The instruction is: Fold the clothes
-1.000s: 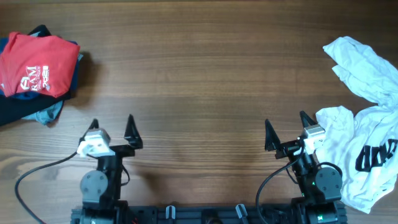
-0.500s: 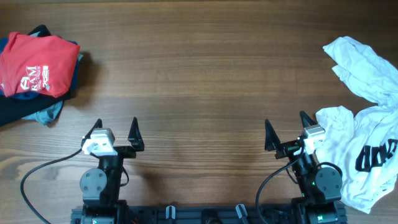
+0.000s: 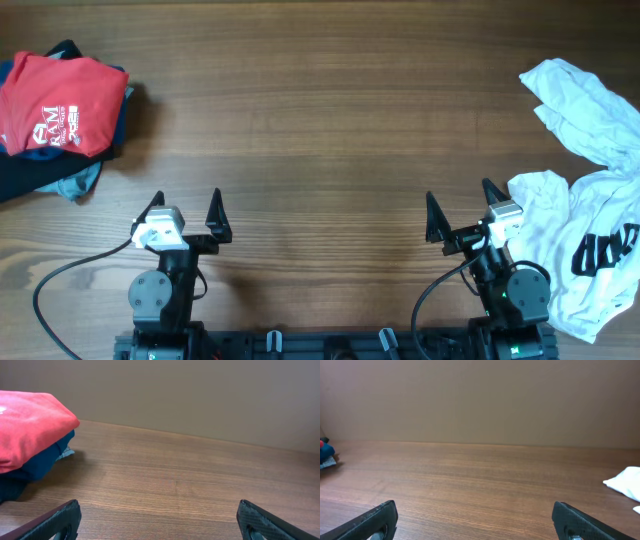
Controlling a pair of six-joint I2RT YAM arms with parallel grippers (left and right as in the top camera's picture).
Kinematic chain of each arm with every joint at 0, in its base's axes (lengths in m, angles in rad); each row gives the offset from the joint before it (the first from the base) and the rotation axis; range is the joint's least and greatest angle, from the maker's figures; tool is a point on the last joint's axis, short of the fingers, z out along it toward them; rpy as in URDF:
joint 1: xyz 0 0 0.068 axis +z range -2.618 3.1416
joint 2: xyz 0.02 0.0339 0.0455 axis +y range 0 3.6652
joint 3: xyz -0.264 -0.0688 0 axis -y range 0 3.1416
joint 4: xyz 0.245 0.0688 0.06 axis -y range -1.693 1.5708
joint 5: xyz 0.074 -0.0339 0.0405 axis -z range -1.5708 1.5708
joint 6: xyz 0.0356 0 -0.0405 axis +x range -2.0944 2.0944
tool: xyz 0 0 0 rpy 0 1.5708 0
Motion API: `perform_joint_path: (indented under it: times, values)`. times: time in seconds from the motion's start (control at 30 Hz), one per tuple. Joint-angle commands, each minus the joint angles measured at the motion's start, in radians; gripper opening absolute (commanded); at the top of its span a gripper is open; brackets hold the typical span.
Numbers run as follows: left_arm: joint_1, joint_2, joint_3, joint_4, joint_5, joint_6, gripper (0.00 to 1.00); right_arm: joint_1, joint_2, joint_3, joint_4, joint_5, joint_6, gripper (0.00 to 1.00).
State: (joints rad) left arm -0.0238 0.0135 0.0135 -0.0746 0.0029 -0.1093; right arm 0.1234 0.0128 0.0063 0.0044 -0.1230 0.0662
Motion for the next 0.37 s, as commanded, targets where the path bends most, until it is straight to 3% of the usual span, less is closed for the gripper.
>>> perform_joint_path:
  times: [0.0,0.33]
  values:
    - [0.006,-0.008,-0.008,0.000,0.015,0.016,1.00,0.003,-0.009,-0.001,0.003,-0.001,0.013,1.00]
    - [0.006,-0.008,-0.008,0.000,0.015,0.016,0.99,0.003,-0.009,-0.001,0.003,-0.001,0.013,1.00]
